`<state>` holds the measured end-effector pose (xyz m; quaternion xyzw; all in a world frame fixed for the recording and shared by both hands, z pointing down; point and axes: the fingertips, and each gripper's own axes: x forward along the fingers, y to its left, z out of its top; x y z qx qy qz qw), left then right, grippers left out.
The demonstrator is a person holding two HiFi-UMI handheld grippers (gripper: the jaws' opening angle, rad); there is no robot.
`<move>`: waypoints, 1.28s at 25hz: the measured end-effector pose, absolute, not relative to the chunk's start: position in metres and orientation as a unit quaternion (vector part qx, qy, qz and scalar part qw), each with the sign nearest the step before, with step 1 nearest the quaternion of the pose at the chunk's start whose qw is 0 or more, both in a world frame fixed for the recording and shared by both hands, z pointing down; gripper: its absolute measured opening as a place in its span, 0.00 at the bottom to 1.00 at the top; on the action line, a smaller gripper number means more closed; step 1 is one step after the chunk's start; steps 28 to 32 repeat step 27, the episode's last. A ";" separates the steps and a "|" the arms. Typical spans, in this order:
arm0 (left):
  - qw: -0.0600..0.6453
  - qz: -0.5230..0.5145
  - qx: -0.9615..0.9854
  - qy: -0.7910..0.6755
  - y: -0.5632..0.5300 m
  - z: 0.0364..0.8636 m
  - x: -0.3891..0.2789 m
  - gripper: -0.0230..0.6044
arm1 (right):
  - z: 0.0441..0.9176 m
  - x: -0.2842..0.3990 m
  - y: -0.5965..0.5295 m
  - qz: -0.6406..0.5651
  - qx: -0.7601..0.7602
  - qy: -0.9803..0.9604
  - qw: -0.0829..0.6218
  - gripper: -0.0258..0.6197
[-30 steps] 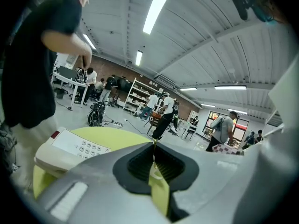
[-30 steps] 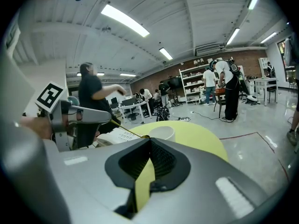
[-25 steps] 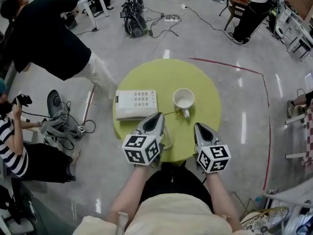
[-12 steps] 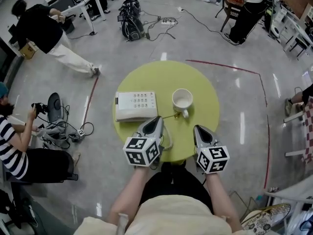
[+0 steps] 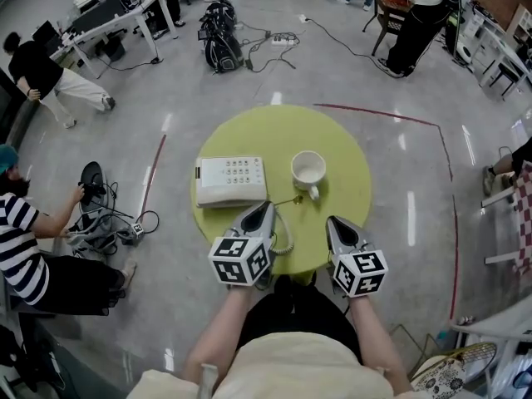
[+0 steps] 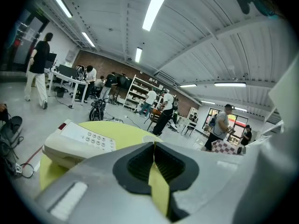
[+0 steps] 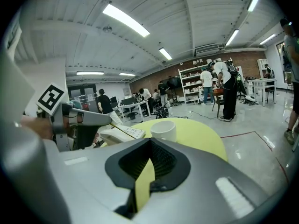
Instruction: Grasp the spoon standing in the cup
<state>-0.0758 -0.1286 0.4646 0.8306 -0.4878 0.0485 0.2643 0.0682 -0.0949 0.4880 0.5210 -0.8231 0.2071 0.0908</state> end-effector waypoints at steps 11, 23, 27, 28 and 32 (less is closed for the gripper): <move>0.262 0.051 0.833 -0.485 -0.131 0.464 -0.075 0.05 | 0.489 0.072 -0.098 0.205 0.529 -0.818 0.091 0.04; 0.265 0.058 0.831 -0.485 -0.136 0.474 -0.072 0.05 | 0.495 0.073 -0.105 0.208 0.525 -0.820 0.092 0.04; 0.266 0.058 0.830 -0.486 -0.140 0.474 -0.072 0.05 | 0.492 0.073 -0.111 0.207 0.523 -0.822 0.091 0.04; 0.266 0.058 0.830 -0.486 -0.140 0.474 -0.072 0.05 | 0.492 0.073 -0.111 0.207 0.523 -0.822 0.091 0.04; 0.266 0.058 0.830 -0.486 -0.140 0.474 -0.072 0.05 | 0.492 0.073 -0.111 0.207 0.523 -0.822 0.091 0.04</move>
